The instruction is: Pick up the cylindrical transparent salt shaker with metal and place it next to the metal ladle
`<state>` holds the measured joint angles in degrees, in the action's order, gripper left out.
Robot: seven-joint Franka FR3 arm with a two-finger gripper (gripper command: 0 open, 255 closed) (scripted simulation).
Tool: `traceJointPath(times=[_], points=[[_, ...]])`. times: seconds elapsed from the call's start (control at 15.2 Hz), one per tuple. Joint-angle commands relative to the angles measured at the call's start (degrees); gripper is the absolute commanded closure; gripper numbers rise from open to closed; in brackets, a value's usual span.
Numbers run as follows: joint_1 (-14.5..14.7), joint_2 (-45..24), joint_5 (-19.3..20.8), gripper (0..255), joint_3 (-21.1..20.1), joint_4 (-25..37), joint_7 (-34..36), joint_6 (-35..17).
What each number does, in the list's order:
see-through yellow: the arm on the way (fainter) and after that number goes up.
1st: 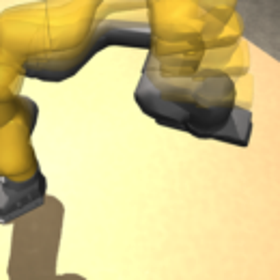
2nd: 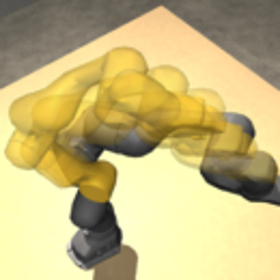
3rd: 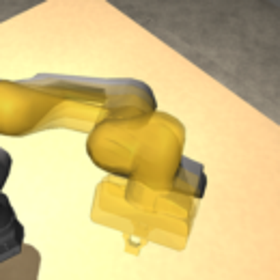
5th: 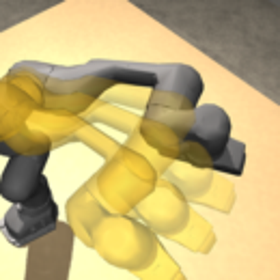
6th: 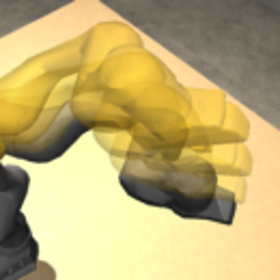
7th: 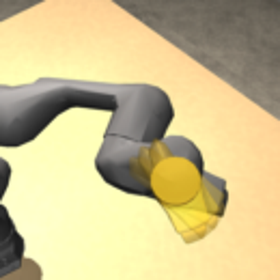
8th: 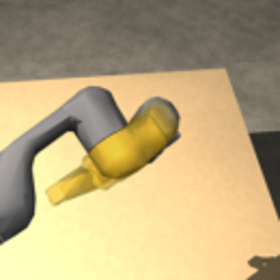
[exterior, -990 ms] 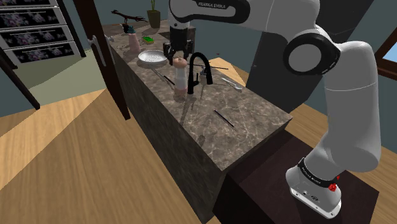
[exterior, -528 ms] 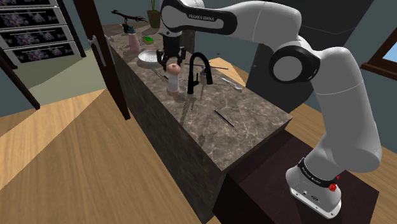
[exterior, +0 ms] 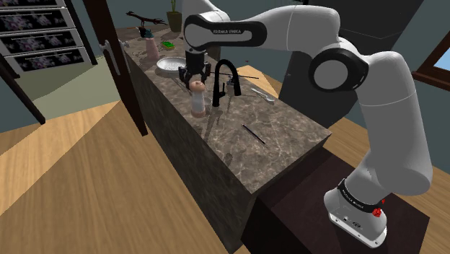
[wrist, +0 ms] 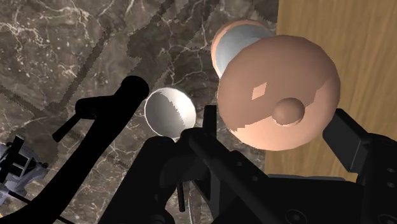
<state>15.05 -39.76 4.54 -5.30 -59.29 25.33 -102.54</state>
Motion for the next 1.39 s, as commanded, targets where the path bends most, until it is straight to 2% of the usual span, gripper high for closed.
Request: traceJointPath(times=[0.0,0.26,0.79,0.86,1.19,1.32], points=[[-0.10,0.17,0.01,255,0.01,-1.89,0.03,-1.77],[-0.23,0.11,0.07,255,0.03,-5.50,0.18,-5.43],[-0.23,0.11,0.07,255,0.03,-5.50,0.18,-5.43],[-0.23,0.11,0.07,0,0.03,-5.50,0.18,-5.42],[-0.23,0.11,0.07,0,0.03,-5.50,0.18,-5.42],[-0.12,0.68,-0.01,0,-0.02,-2.61,0.08,-1.97]])
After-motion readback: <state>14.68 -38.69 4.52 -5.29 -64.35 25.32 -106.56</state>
